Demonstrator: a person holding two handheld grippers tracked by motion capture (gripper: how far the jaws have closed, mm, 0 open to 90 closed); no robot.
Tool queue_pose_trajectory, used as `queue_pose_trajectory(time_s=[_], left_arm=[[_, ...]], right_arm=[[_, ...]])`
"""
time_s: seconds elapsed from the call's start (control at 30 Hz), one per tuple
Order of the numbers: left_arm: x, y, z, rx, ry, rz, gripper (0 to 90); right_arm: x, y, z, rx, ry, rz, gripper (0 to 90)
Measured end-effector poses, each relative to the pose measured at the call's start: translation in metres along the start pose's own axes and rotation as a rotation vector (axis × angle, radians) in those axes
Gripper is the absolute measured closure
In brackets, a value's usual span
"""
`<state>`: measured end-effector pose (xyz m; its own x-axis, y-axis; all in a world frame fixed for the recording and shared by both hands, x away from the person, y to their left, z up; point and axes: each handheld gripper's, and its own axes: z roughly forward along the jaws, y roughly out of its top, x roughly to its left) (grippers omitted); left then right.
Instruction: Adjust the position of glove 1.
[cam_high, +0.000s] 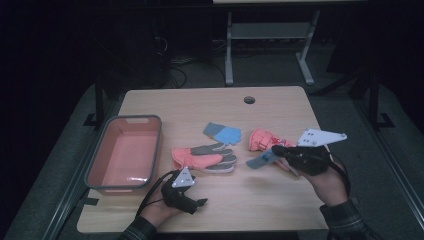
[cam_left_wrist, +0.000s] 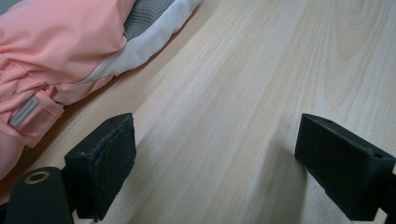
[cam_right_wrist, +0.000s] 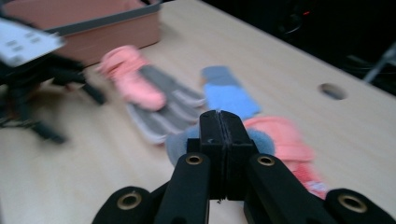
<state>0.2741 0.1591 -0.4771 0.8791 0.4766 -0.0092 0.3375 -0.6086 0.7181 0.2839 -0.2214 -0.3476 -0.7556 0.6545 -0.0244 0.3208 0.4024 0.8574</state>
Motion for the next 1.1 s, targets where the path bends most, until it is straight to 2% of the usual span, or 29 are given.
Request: queue_pose_trajectory(time_s=[0.1, 0.23, 0.33, 0.5, 0.63, 0.8, 0.87, 0.9, 1.0, 1.07, 1.1], left_arm=[[0.0, 0.0, 0.0, 0.004, -0.001, 0.003, 11.9], [0.0, 0.0, 0.0, 0.004, -0.002, 0.002, 11.9], [0.0, 0.0, 0.0, 0.002, 0.0, 0.001, 11.9], [0.0, 0.0, 0.0, 0.0, 0.001, -0.002, 11.9], [0.0, 0.0, 0.0, 0.002, 0.003, 0.005, 11.9], [0.001, 0.0, 0.0, 0.004, 0.005, 0.009, 11.9], [0.001, 0.0, 0.0, 0.005, 0.005, 0.012, 11.9], [0.001, 0.0, 0.0, 0.005, 0.005, 0.012, 11.9], [0.001, 0.0, 0.0, 0.003, 0.005, 0.011, 11.9], [0.001, 0.0, 0.0, 0.005, 0.005, 0.011, 11.9], [0.001, 0.0, 0.0, 0.005, 0.005, 0.01, 11.9]], right_arm=[[0.016, -0.007, 0.003, 0.04, 0.048, -0.009, 89.5], [0.032, -0.014, 0.009, 0.064, 0.103, -0.011, 89.4], [0.036, -0.018, 0.019, 0.091, 0.12, -0.014, 89.4], [0.029, -0.024, 0.041, 0.137, 0.104, -0.023, 89.1], [0.019, -0.027, 0.06, 0.168, 0.102, -0.004, 89.0], [0.014, -0.032, 0.078, 0.209, 0.094, 0.008, 87.7], [0.012, -0.032, 0.085, 0.216, 0.091, 0.013, 82.6], [0.011, -0.032, 0.088, 0.221, 0.086, 0.014, 76.1], [0.007, -0.035, 0.092, 0.224, 0.069, 0.04, 65.1], [0.006, -0.037, 0.09, 0.221, 0.089, 0.045, 70.9], [0.007, -0.038, 0.09, 0.224, 0.097, 0.035, 77.5]])
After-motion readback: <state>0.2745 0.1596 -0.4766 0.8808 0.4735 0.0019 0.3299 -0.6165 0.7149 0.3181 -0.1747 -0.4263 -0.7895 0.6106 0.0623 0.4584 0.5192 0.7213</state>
